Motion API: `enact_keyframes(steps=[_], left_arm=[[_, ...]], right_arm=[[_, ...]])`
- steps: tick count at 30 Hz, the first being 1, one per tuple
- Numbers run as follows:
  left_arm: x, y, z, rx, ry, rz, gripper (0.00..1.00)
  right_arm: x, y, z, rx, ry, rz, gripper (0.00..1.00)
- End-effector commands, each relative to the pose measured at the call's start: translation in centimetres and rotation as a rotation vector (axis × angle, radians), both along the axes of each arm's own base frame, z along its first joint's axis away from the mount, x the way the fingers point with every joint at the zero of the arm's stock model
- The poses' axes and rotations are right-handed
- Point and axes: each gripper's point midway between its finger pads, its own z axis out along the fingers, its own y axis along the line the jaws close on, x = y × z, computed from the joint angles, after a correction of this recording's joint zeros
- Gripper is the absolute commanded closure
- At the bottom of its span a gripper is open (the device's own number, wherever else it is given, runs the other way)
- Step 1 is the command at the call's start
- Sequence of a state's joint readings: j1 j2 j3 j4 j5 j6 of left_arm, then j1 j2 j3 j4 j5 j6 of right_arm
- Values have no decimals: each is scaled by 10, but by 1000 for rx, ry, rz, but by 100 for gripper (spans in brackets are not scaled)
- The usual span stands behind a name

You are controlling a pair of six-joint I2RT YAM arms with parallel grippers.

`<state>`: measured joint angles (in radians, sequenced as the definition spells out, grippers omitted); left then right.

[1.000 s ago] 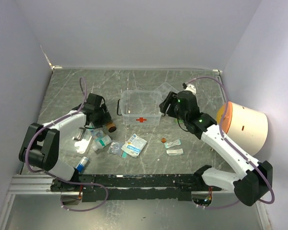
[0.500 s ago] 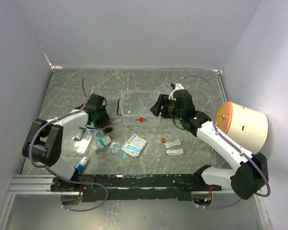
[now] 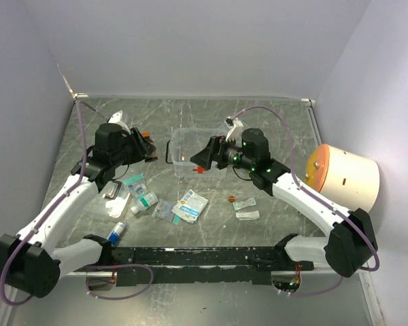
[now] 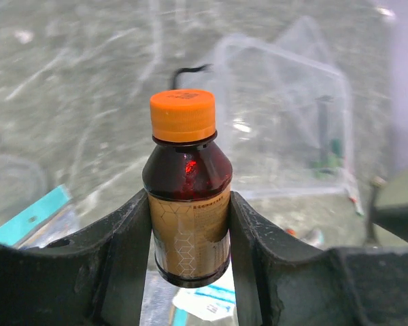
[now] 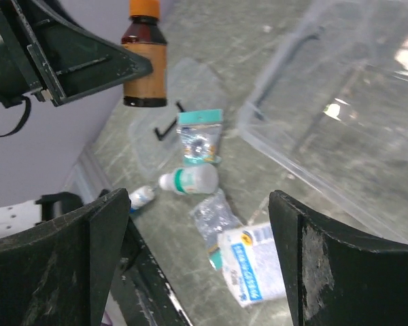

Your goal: Organize the medicine kit

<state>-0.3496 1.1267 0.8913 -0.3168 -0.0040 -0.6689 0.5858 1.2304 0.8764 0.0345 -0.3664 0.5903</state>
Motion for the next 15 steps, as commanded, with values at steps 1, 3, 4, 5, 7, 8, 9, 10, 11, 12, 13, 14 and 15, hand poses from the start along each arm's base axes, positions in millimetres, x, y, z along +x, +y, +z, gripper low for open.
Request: enact_keyframes(steps=[1, 3, 4, 5, 7, 8, 9, 10, 11, 12, 13, 14, 15], left_arm=[[-19, -50, 81, -141, -236, -334, 57], [-30, -58, 103, -182, -284, -405, 58], [-36, -63, 113, -205, -305, -445, 57], [-43, -69, 122, -234, -327, -497, 57], [-59, -79, 140, -284, -375, -597, 57], [-65, -82, 146, -297, -396, -633, 58], [-69, -83, 149, -300, -415, -657, 58], [-72, -83, 152, -300, -429, -669, 58], [-74, -83, 153, -303, -434, -666, 58], [-75, -83, 155, -309, -441, -670, 57], [-79, -86, 160, -332, -455, -693, 57], [-83, -89, 163, -352, -467, -726, 57], [-87, -91, 165, -360, -477, -754, 57]], right_arm=[[-13, 32, 44, 177, -90, 132, 16], [-19, 44, 53, 211, -110, 177, 16], [-23, 49, 57, 221, -125, 204, 15], [-26, 55, 60, 230, -138, 232, 15], [-34, 61, 68, 268, -158, 279, 15], [-37, 63, 74, 299, -160, 293, 15], [-40, 62, 84, 342, -181, 299, 15], [-44, 62, 90, 372, -190, 312, 15], [-48, 62, 97, 398, -201, 326, 15], [-50, 63, 101, 412, -207, 336, 15], [-51, 65, 104, 417, -212, 344, 15], [-52, 65, 106, 417, -217, 344, 15], [-51, 65, 109, 422, -219, 337, 15]])
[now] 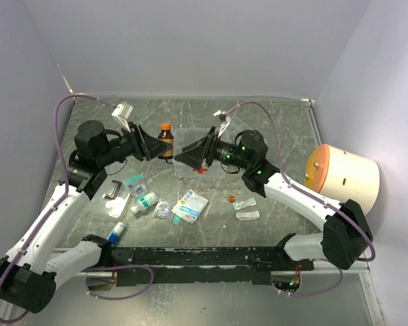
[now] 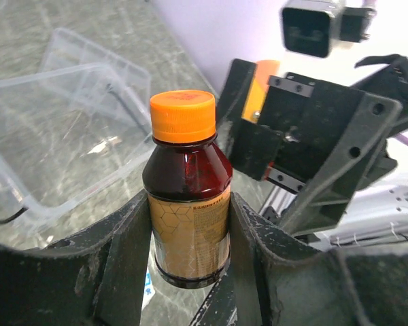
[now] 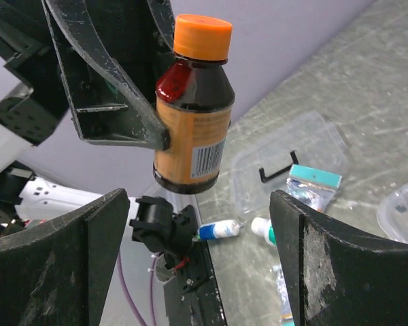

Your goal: Organize the medicine kit

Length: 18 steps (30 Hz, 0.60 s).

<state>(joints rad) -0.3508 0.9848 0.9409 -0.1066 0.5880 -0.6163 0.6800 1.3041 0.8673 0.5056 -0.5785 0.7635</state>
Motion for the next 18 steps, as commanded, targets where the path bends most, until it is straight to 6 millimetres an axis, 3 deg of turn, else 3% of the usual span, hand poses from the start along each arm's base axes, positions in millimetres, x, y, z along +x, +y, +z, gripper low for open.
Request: enact_keyframes(steps=[1, 5, 9, 14, 18], left_arm=[[-26, -15, 40, -87, -158, -181, 57], [-30, -15, 32, -54, -215, -206, 57], [-33, -17, 23, -18, -234, -249, 57], [-31, -19, 22, -19, -231, -262, 57], [-29, -20, 17, -22, -212, -264, 56]], right_arm=[[-11, 2, 38, 109, -71, 35, 16], [9, -5, 51, 126, -5, -95, 18], [8, -2, 64, 168, 16, -86, 23], [19, 10, 52, 107, 97, -109, 32], [20, 18, 47, 87, 121, -102, 33]])
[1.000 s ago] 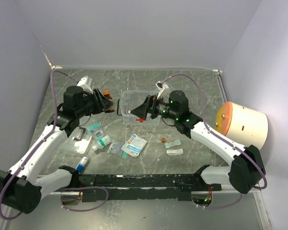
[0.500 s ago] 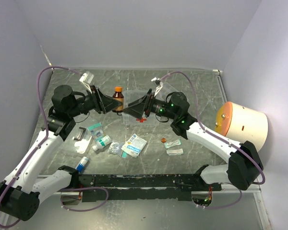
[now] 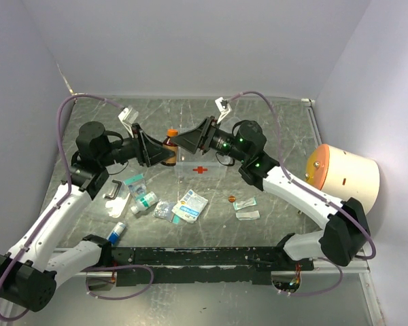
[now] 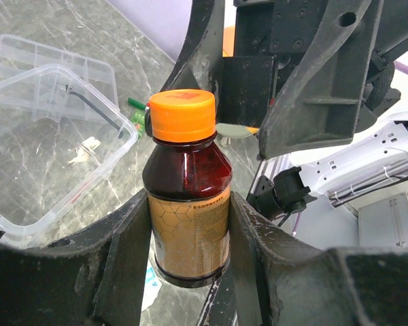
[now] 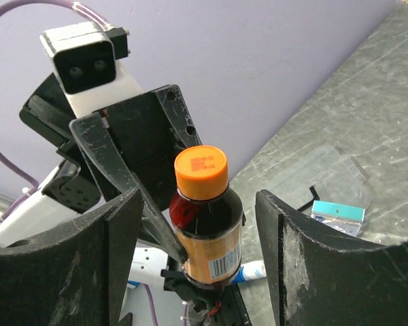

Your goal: Organize the medicine kit

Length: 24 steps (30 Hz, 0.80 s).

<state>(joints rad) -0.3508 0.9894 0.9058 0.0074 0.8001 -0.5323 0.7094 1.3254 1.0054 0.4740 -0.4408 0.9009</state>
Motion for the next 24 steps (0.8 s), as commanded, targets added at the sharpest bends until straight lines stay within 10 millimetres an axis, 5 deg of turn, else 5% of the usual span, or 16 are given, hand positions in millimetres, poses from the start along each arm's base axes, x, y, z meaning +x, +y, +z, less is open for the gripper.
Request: enact_keyframes(steps=[1, 9, 13, 16, 21, 24], left_arm=[[-3, -5, 9, -20, -70, -49, 56], [1, -5, -1, 8, -46, -38, 56], [2, -4, -3, 20, -41, -37, 53], [7, -1, -10, 49, -18, -2, 38], [28, 19, -28, 147, 9, 180, 9], [40, 41, -37, 215, 12, 331, 4]], right_arm=[[2, 10, -7, -24, 55, 6, 33], [4, 22, -24, -80, 138, 13, 41], [4, 24, -32, -100, 179, 23, 57], [6, 25, -34, -107, 207, 14, 67], [31, 16, -44, -184, 222, -108, 69], [55, 3, -59, -273, 229, -221, 71]])
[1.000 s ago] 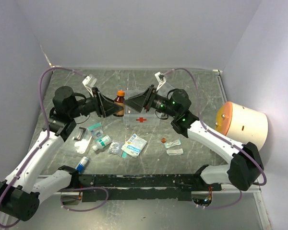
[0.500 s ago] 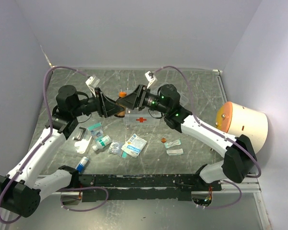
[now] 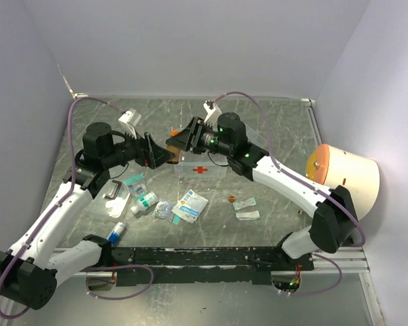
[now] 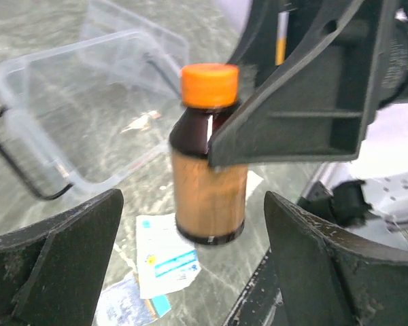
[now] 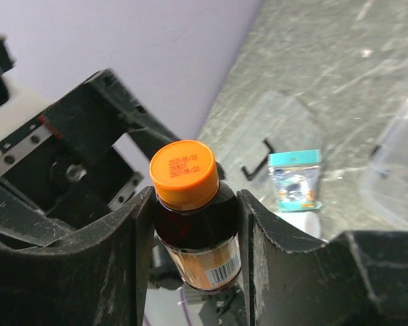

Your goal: Organize the medicine kit

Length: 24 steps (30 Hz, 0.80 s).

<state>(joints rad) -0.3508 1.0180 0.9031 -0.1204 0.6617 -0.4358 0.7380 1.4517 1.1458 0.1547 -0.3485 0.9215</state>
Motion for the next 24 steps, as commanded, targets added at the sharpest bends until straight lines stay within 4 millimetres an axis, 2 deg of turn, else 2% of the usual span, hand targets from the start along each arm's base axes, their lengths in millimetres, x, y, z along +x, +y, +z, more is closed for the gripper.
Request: enact_keyframes(steps=[1, 3, 6, 9, 12, 18, 24], left_arm=[[22, 37, -1, 120, -49, 256, 4], [30, 50, 0, 134, -54, 352, 4], [39, 57, -3, 123, -27, 428, 7], [44, 51, -16, 108, 28, 419, 12], [48, 47, -32, 124, 90, 414, 18], [53, 46, -46, 147, 144, 424, 23], [55, 47, -52, 157, 166, 434, 24]], right_arm=[[41, -23, -6, -131, -31, -178, 71], [59, -36, -16, -193, -42, -249, 71], [89, -52, -47, -307, -24, -321, 71], [110, -59, -80, -425, 1, -348, 71], [123, -58, -106, -503, 28, -342, 71], [128, -43, -147, -554, 136, -282, 71], [114, -28, -178, -537, 245, -234, 71]])
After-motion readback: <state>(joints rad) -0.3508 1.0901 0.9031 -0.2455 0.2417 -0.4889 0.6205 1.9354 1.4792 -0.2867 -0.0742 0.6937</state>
